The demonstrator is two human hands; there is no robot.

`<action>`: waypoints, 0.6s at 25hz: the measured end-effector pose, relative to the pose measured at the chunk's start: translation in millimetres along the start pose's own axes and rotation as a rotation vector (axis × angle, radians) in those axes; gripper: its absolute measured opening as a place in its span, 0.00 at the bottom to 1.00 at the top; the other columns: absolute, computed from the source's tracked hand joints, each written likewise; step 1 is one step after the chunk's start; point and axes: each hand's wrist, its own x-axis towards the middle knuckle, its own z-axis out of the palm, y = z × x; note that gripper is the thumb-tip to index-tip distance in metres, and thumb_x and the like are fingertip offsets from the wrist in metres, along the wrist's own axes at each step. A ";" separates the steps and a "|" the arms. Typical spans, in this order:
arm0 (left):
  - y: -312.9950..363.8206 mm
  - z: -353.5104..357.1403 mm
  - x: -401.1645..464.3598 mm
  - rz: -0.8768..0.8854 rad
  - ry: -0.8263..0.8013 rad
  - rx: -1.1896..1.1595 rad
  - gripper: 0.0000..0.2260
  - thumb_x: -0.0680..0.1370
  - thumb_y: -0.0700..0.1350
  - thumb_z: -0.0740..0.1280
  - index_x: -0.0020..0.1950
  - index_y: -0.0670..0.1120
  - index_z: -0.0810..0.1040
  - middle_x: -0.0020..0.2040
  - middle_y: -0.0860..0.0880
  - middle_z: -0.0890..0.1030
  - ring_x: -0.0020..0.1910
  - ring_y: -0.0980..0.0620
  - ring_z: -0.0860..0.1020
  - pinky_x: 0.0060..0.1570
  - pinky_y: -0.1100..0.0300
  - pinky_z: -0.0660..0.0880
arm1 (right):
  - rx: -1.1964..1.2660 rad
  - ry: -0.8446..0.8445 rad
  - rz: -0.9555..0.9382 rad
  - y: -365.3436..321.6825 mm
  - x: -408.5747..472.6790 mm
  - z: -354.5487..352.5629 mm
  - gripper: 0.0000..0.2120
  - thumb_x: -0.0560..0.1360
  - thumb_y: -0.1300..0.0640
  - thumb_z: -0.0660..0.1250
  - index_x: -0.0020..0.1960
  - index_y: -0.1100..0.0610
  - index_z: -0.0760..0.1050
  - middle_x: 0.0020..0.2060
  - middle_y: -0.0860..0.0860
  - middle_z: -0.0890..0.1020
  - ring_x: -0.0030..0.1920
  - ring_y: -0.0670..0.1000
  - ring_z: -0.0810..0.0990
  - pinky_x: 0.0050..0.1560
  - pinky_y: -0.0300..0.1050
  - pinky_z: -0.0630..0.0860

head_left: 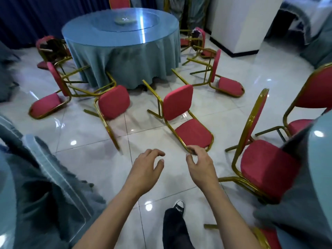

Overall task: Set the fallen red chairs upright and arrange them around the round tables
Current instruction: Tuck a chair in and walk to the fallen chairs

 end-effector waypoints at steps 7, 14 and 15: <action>20.7 20.3 212.2 0.033 -0.087 0.024 0.11 0.83 0.51 0.59 0.65 0.56 0.74 0.63 0.56 0.75 0.64 0.55 0.71 0.64 0.60 0.67 | -0.018 0.009 0.060 38.3 210.4 -10.9 0.13 0.80 0.54 0.64 0.64 0.46 0.75 0.54 0.40 0.75 0.57 0.42 0.74 0.57 0.39 0.70; 7.7 65.1 377.7 0.023 -0.170 -0.008 0.12 0.82 0.49 0.60 0.65 0.54 0.74 0.63 0.55 0.75 0.62 0.54 0.71 0.65 0.56 0.68 | -0.075 0.005 0.232 99.1 357.0 -15.1 0.13 0.81 0.54 0.63 0.64 0.48 0.76 0.56 0.43 0.76 0.59 0.46 0.76 0.58 0.41 0.71; 0.8 79.6 406.7 0.023 -0.185 -0.006 0.12 0.82 0.48 0.60 0.65 0.53 0.75 0.63 0.55 0.74 0.62 0.53 0.70 0.65 0.55 0.68 | -0.088 0.018 0.260 117.3 380.6 -12.9 0.13 0.81 0.55 0.64 0.64 0.49 0.76 0.56 0.44 0.76 0.59 0.46 0.77 0.58 0.40 0.70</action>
